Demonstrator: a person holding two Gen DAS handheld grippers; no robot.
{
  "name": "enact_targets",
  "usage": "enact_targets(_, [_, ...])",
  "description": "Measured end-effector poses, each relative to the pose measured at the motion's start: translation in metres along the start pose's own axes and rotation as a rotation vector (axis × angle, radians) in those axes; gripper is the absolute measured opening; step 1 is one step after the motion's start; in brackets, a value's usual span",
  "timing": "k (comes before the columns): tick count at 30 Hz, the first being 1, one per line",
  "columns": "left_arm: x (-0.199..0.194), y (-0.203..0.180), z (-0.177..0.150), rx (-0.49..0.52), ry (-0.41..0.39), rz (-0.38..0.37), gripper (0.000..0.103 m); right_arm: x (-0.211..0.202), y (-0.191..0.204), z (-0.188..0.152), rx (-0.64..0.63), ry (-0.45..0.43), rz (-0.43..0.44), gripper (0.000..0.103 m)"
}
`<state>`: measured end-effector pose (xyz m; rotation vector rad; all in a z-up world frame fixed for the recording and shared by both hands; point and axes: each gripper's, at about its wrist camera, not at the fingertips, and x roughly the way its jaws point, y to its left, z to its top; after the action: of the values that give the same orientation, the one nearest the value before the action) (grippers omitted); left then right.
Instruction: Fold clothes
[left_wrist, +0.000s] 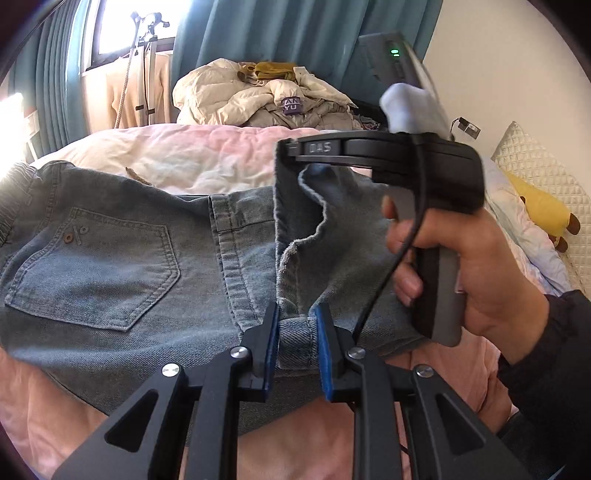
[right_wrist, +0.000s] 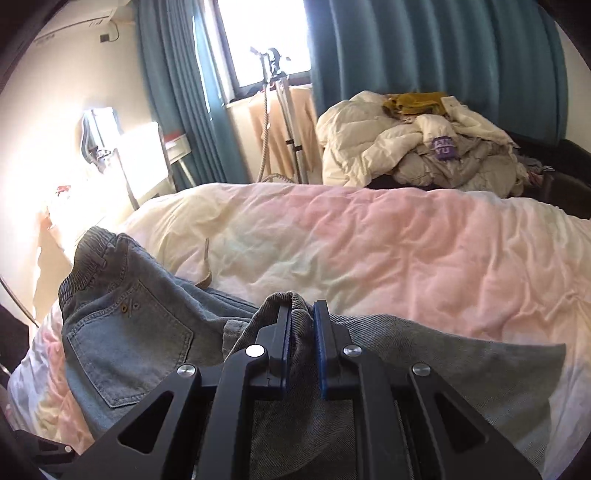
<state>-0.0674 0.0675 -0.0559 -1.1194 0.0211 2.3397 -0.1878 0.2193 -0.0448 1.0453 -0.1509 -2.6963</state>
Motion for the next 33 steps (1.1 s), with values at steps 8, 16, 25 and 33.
enact_targets(8, [0.016,0.016,0.002,-0.04,0.037,-0.041,0.02,0.085,-0.01,-0.015,0.058,0.15,0.059,0.01])
enact_targets(16, [0.022,0.022,0.002,-0.077,0.049,-0.04,0.02,0.081,-0.012,-0.018,0.07,0.177,0.06,0.013])
enact_targets(25, [-0.005,-0.002,-0.002,0.027,-0.053,0.082,0.036,-0.018,-0.014,-0.018,0.114,0.099,-0.002,0.038])
enact_targets(33, [-0.039,-0.016,-0.007,0.054,-0.147,0.13,0.042,-0.114,-0.022,-0.064,0.134,0.074,-0.124,0.038])
